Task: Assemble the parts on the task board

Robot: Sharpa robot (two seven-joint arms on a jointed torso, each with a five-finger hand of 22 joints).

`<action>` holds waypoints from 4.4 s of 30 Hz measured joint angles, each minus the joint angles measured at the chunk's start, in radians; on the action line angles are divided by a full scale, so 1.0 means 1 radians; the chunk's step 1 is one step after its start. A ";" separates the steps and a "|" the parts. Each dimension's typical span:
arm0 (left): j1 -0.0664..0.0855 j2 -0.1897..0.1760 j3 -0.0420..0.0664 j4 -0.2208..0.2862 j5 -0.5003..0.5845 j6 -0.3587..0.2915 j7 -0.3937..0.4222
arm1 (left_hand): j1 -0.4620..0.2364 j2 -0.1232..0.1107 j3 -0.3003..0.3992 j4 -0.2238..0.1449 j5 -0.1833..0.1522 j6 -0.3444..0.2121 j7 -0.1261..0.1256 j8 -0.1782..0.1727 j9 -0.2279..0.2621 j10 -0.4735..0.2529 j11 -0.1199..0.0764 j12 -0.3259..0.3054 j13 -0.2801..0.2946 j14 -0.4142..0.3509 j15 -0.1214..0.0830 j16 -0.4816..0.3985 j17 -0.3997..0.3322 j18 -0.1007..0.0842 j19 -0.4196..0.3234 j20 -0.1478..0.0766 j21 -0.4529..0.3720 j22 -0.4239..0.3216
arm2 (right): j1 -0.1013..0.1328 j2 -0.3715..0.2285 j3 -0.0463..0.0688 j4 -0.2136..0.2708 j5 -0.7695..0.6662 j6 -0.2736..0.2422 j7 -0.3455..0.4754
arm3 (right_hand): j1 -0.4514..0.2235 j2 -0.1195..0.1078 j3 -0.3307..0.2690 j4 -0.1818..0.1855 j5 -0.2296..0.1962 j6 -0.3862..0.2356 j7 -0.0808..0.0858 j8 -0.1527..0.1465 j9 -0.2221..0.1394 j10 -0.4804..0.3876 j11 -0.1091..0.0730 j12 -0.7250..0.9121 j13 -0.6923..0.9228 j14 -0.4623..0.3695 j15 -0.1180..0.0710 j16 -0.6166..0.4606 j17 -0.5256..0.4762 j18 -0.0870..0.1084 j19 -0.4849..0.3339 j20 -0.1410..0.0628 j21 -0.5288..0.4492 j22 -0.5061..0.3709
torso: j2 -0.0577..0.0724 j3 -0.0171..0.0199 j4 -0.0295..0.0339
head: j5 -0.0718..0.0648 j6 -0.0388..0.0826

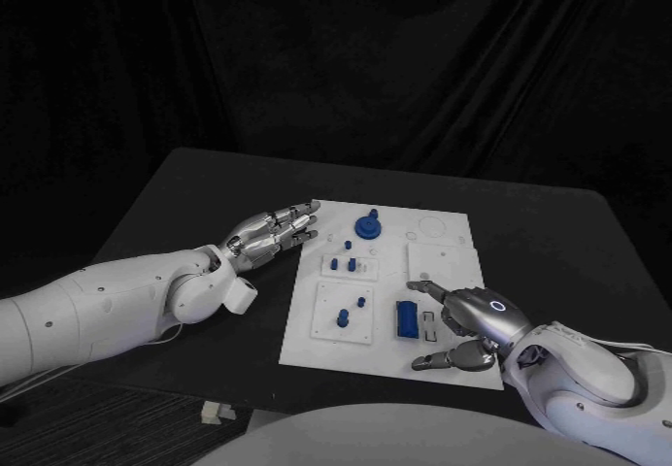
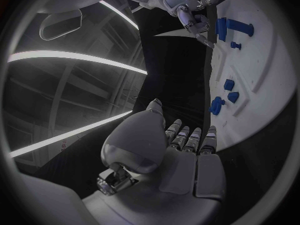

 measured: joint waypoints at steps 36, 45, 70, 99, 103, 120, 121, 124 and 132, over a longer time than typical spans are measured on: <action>0.000 0.005 0.000 -0.003 0.000 0.001 -0.001 | 0.000 0.000 0.000 0.000 0.000 0.000 0.000 0.000 0.000 0.000 0.000 0.000 0.000 0.000 0.000 0.000 0.000 0.000 0.000 0.000 0.000 0.001 | 0.017 0.040 0.004 -0.033 0.062 -0.029 0.031 | 0.216 0.165 0.088 -0.063 0.101 0.221 0.014 0.439 0.163 -0.004 0.004 0.020 0.001 0.000 0.000 0.001 0.000 0.000 0.007 0.000 0.006 0.000 | 0.000 0.0000 -0.0003 | 0.000 0.000; -0.001 0.005 0.000 -0.003 0.000 0.002 -0.001 | 0.000 0.000 0.000 0.000 0.000 0.000 0.000 0.000 0.000 0.000 0.000 0.000 0.000 0.000 0.000 0.000 0.000 0.000 0.000 0.000 0.000 0.001 | 0.017 0.044 0.006 -0.033 0.062 -0.031 0.031 | 0.258 0.172 0.074 -0.076 0.027 0.204 0.005 0.540 0.233 -0.004 0.004 0.039 0.001 0.000 0.000 0.001 0.000 0.000 0.007 0.000 0.006 0.000 | 0.000 0.0000 0.0000 | 0.002 0.000; -0.001 0.004 0.000 -0.001 0.000 0.003 -0.002 | 0.000 0.000 0.007 -0.001 0.000 0.000 0.000 0.000 0.000 0.000 0.000 0.000 0.000 0.000 0.000 0.000 0.000 0.000 -0.004 0.003 0.000 0.002 | 0.017 0.049 0.007 -0.032 0.062 -0.038 0.030 | 0.322 0.210 0.031 -0.109 -0.069 0.194 -0.017 0.754 0.408 -0.003 -0.012 0.043 0.000 -0.001 -0.009 0.001 0.000 0.000 0.007 -0.007 0.006 0.000 | 0.000 0.0000 0.0011 | 0.004 0.000; -0.002 0.004 0.000 0.000 0.000 0.003 -0.002 | 0.000 0.000 0.007 -0.001 0.000 0.000 0.000 0.004 0.000 0.000 0.000 0.000 0.000 0.000 0.000 0.000 0.000 0.000 -0.004 0.003 0.000 0.002 | 0.011 0.014 0.000 -0.011 0.049 -0.073 0.040 | 0.166 0.120 0.013 -0.007 -0.069 0.190 -0.049 0.836 0.527 0.001 -0.031 0.045 0.001 0.003 -0.026 0.017 0.000 -0.001 0.007 -0.022 0.034 0.000 | -0.001 0.0000 -0.0006 | 0.008 0.000; -0.002 0.004 0.000 -0.001 0.000 0.004 -0.002 | 0.000 0.000 0.007 -0.001 0.000 0.000 0.000 0.004 0.000 -0.002 0.002 0.000 0.000 0.000 0.000 0.000 0.000 0.000 -0.004 0.003 0.000 0.002 | 0.011 0.007 0.001 -0.009 0.055 -0.085 0.044 | 0.166 0.120 0.013 -0.007 -0.069 0.190 -0.049 0.836 0.527 0.001 -0.031 0.045 0.001 0.003 -0.026 0.017 0.000 -0.001 0.007 -0.022 0.038 0.000 | -0.001 0.0000 -0.0005 | 0.007 0.000; -0.002 0.004 0.000 -0.004 0.000 0.004 -0.003 | 0.000 0.000 0.012 -0.001 0.000 0.000 0.000 0.004 0.000 -0.004 0.003 0.000 0.000 0.000 0.000 0.000 0.000 0.000 -0.004 0.003 0.000 0.002 | 0.011 0.003 0.001 -0.011 0.090 -0.090 0.048 | 0.218 0.146 0.053 -0.022 -0.069 0.190 -0.049 0.823 0.537 0.001 -0.031 0.045 0.001 0.000 -0.029 0.017 0.000 -0.001 0.007 -0.022 0.038 0.000 | 0.000 0.0000 0.0001 | 0.005 0.000; -0.002 0.004 0.000 -0.004 0.000 0.004 -0.003 | 0.000 0.000 0.012 -0.001 0.000 0.000 0.000 0.004 0.000 -0.004 0.004 0.000 0.000 0.000 0.000 0.000 0.000 0.000 -0.004 0.003 0.000 0.002 | 0.011 0.004 0.001 -0.012 0.091 -0.087 0.048 | 0.228 0.149 0.056 -0.025 -0.069 0.190 -0.049 0.822 0.538 0.001 -0.031 0.045 0.001 0.000 -0.029 0.017 0.000 -0.001 0.007 -0.022 0.038 0.000 | 0.000 0.0000 0.0001 | 0.005 0.000; -0.002 0.004 0.000 -0.004 0.000 0.005 -0.003 | 0.003 0.003 0.015 -0.004 0.005 0.000 0.000 0.004 0.000 -0.004 0.004 0.000 0.000 0.000 0.000 0.000 0.000 0.000 -0.004 0.003 0.000 0.002 | 0.011 0.006 0.001 -0.014 0.093 -0.075 0.046 | 0.240 0.146 0.057 -0.026 -0.069 0.190 -0.049 0.819 0.540 0.001 -0.031 0.045 0.001 0.000 -0.029 0.017 0.000 -0.001 0.007 -0.022 0.032 0.000 | 0.000 0.0000 0.0001 | 0.005 0.000; -0.003 0.005 0.000 -0.004 0.000 0.005 -0.003 | 0.004 0.004 0.015 -0.004 0.005 0.002 0.002 0.004 0.000 -0.004 0.003 0.000 0.000 0.000 0.000 0.000 0.000 0.000 -0.004 0.003 0.000 0.003 | 0.011 -0.001 0.001 -0.013 0.098 -0.050 0.036 | 0.250 0.150 0.061 -0.021 -0.069 0.192 -0.047 0.806 0.543 0.001 -0.031 0.045 0.000 0.000 -0.029 0.017 0.000 -0.001 0.007 -0.022 0.029 0.000 | 0.000 -0.0001 0.0002 | 0.004 0.000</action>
